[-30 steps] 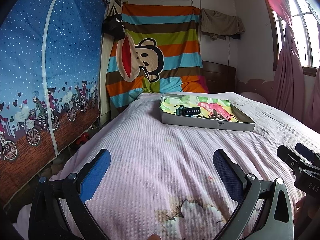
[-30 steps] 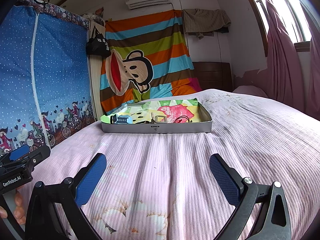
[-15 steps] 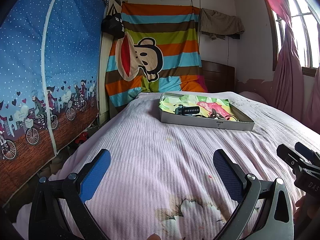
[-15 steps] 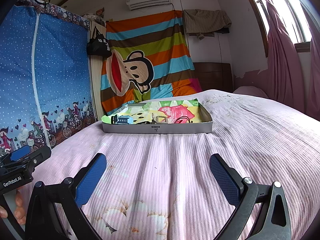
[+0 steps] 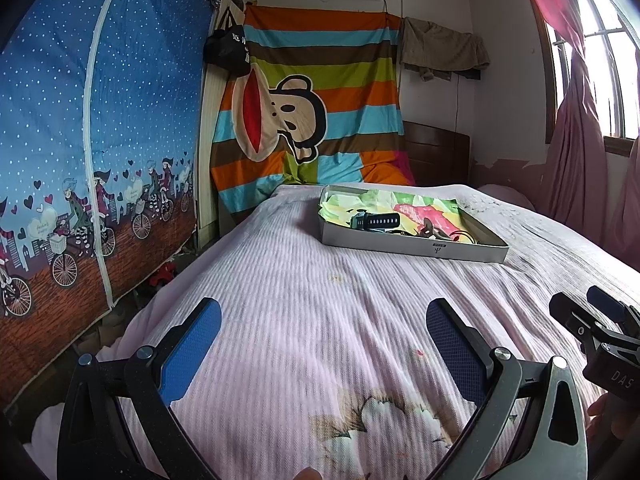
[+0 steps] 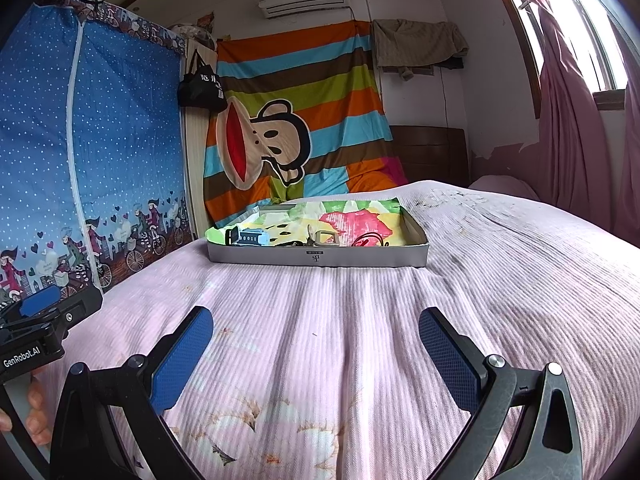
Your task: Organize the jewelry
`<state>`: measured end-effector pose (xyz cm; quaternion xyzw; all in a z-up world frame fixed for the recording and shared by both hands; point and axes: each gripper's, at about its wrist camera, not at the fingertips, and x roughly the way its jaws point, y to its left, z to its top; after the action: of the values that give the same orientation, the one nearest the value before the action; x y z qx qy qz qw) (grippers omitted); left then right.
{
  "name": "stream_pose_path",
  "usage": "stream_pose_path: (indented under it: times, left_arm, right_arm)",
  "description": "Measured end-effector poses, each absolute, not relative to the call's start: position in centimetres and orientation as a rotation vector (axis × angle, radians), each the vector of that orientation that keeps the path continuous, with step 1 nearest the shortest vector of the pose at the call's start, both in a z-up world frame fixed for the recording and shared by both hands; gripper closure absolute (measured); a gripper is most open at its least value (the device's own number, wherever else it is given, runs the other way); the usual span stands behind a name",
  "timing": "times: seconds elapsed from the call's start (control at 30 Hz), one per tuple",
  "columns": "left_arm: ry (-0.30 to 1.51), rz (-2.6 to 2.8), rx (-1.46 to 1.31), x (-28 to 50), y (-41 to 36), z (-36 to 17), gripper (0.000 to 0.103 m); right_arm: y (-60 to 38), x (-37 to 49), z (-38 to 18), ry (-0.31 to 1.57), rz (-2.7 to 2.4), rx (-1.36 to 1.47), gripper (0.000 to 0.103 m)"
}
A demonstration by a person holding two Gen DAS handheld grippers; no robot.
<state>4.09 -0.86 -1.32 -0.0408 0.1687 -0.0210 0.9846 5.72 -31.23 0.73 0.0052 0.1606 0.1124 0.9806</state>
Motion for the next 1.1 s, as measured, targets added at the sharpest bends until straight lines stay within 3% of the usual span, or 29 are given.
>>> stream_pose_path:
  times: [1.1]
  left_arm:
    - [0.345,0.014,-0.121,3.98,-0.47,-0.64,0.002]
  right_arm:
    - [-31.22,5.70,0.71,0.324,0.227,0.009,0.000]
